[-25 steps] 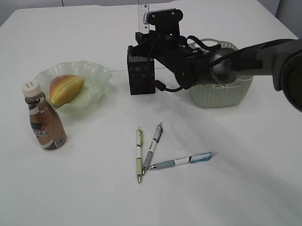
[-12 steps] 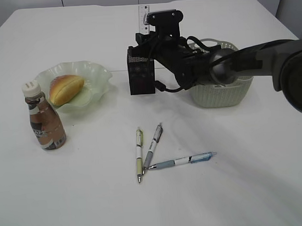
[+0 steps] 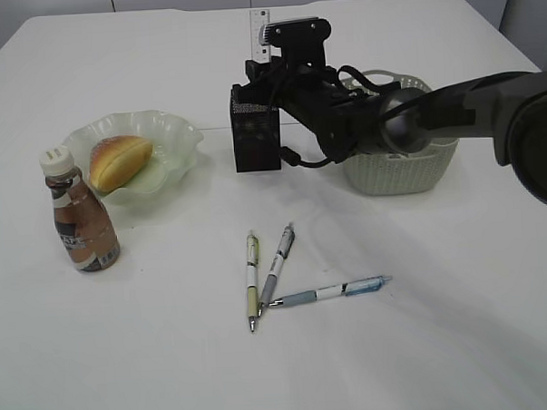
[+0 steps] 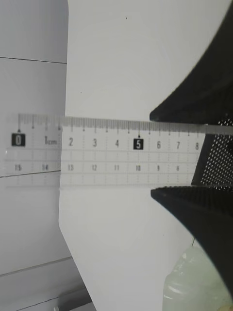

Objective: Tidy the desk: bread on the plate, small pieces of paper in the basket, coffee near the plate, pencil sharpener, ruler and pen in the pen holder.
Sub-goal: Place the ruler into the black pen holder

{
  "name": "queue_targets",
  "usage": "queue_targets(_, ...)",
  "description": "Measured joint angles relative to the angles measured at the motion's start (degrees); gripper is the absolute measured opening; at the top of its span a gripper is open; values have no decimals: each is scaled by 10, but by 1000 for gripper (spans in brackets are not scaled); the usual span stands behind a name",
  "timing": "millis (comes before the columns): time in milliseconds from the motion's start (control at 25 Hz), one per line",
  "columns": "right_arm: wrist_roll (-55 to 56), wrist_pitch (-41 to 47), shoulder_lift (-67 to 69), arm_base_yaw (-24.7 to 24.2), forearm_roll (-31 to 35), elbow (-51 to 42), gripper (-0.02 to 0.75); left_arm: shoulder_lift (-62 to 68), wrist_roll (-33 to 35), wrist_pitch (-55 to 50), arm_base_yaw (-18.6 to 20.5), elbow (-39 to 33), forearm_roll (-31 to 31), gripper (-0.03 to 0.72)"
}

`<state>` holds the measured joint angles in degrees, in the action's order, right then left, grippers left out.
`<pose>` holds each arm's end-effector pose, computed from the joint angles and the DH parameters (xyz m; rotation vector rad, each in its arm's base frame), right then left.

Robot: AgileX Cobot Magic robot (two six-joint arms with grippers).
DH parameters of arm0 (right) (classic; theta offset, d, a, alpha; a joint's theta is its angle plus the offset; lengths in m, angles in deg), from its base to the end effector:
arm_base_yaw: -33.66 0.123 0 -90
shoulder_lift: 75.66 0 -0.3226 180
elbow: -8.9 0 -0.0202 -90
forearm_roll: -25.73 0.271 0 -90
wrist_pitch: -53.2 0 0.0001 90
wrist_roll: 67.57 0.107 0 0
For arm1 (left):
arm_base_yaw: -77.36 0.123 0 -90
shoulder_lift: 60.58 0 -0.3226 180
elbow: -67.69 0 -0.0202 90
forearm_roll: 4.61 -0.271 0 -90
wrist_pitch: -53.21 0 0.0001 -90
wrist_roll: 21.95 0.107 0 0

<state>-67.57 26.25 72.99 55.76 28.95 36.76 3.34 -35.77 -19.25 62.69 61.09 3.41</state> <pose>0.5804 0.2328 0.1621 -0.2558 1.6276 0.3124 0.1618 -0.0571 0.4376 0.0219 2.5238 -0.3887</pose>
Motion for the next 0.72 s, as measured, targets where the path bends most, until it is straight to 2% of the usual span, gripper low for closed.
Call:
queue_targets(240, 0, 4, 0, -1, 0, 0, 323, 0, 0, 0, 0, 0, 0, 424)
queue_targets(440, 0, 19, 0, -2, 0, 1, 371, 0, 0, 0, 0, 0, 0, 424)
queue_targets(720, 0, 19, 0, -3, -1, 1, 384, 0, 0, 0, 0, 0, -1, 424)
